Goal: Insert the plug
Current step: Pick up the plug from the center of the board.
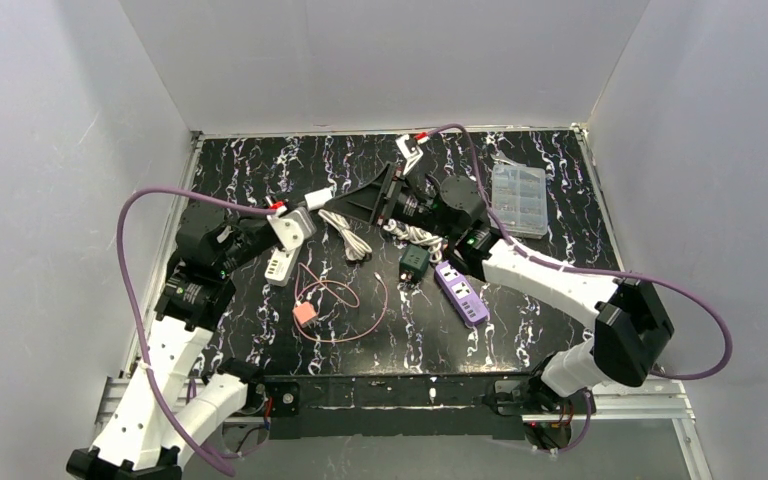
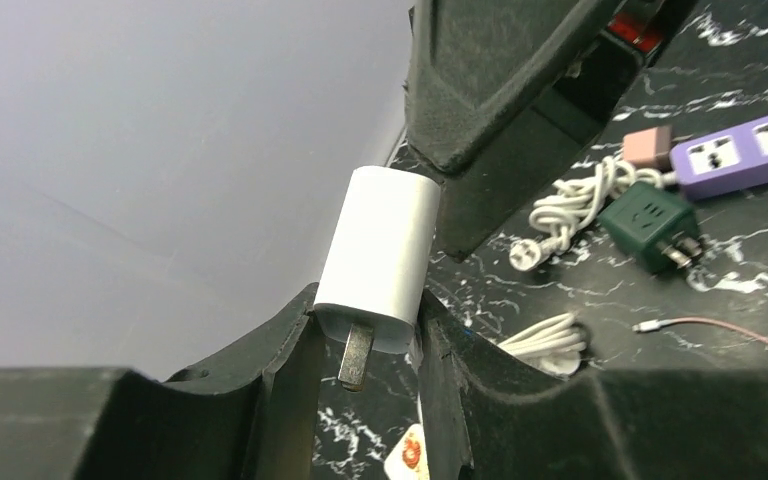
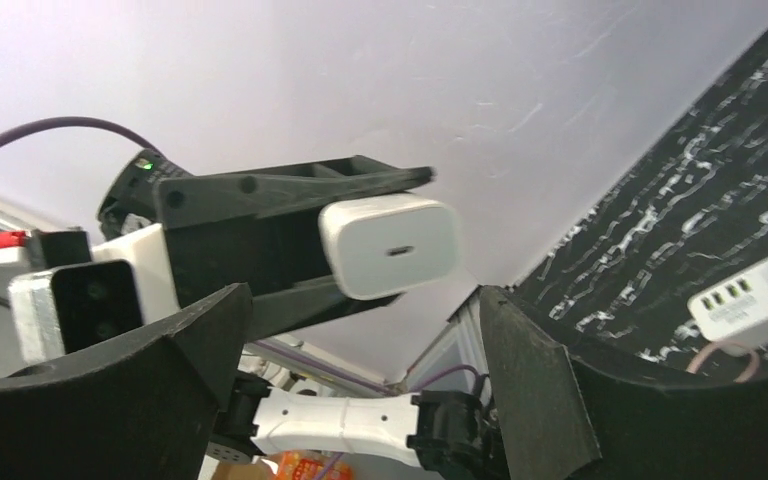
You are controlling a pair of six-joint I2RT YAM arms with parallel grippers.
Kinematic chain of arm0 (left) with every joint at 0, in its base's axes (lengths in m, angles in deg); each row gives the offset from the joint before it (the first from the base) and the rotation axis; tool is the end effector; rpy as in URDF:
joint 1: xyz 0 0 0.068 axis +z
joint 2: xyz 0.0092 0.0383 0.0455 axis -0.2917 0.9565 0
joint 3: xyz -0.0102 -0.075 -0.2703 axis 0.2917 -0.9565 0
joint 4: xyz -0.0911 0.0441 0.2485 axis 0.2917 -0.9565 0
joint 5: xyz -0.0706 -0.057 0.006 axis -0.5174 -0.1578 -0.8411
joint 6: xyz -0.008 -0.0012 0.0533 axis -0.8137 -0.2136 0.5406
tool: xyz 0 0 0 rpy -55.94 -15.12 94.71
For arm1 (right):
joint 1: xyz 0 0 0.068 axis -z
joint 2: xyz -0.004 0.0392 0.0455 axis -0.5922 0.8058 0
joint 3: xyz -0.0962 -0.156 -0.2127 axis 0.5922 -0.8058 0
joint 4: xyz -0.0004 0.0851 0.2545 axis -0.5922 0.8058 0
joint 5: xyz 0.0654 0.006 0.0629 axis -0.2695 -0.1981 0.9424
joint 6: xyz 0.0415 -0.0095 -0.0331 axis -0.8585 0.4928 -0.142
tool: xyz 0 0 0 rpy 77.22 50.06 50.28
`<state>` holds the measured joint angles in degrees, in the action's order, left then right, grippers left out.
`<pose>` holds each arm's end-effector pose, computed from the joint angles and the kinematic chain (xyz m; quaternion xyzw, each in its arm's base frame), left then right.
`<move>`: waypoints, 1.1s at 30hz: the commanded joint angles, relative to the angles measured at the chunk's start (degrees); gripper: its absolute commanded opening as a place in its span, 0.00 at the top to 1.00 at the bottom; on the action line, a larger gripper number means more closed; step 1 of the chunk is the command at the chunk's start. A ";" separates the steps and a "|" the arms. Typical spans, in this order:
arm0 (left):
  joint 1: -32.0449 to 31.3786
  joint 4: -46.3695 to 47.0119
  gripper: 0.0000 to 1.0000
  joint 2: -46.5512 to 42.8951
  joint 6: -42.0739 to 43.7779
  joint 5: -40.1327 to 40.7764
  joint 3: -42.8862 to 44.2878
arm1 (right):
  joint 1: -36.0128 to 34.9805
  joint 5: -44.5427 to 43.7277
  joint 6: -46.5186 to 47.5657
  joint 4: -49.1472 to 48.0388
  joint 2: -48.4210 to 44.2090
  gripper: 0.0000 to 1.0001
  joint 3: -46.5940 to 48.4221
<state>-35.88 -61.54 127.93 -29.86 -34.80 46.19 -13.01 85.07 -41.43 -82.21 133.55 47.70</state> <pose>0.1499 -0.0718 0.4210 0.5056 0.4640 -0.0563 0.7252 0.2146 0.2688 0.3811 -0.0690 0.6055 0.7110 0.3508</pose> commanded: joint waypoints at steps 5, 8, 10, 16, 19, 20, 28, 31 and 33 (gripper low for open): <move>-0.36 3.51 1.00 -0.32 5.57 4.49 -1.01 | -1.38 -1.34 -3.77 -11.39 3.14 0.16 4.52; -0.33 3.51 1.00 -0.46 4.90 4.10 -0.94 | -1.34 -0.81 -3.98 -11.50 4.48 0.22 5.10; -0.33 3.45 1.00 -0.54 4.30 3.99 -0.77 | -1.39 -1.29 -4.12 -12.02 4.95 0.26 4.69; -0.40 3.10 1.00 -0.74 3.20 3.81 -0.15 | -1.33 -1.66 -5.25 -13.90 6.78 0.28 4.82; -0.42 2.90 1.00 -0.87 2.92 3.73 0.10 | -1.33 -1.82 -5.21 -13.56 7.41 0.27 5.54; -0.42 2.89 1.00 -0.96 2.88 3.65 0.12 | -1.34 -1.90 -5.13 -13.32 7.61 0.26 5.70; -0.46 2.45 1.00 -1.31 2.38 3.60 -0.10 | -1.32 -3.89 -6.47 -15.10 8.81 0.32 6.06; -0.50 2.37 1.00 -1.36 2.35 3.64 -0.14 | -1.39 -3.41 -6.88 -15.38 9.47 0.39 6.88; -0.51 2.37 1.00 -1.29 2.33 3.72 -0.15 | -1.47 -3.49 -7.25 -15.90 9.73 0.44 6.95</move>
<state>-36.07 -59.60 127.47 -26.93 -30.82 45.07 -14.34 82.60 -47.71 -93.38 142.64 51.70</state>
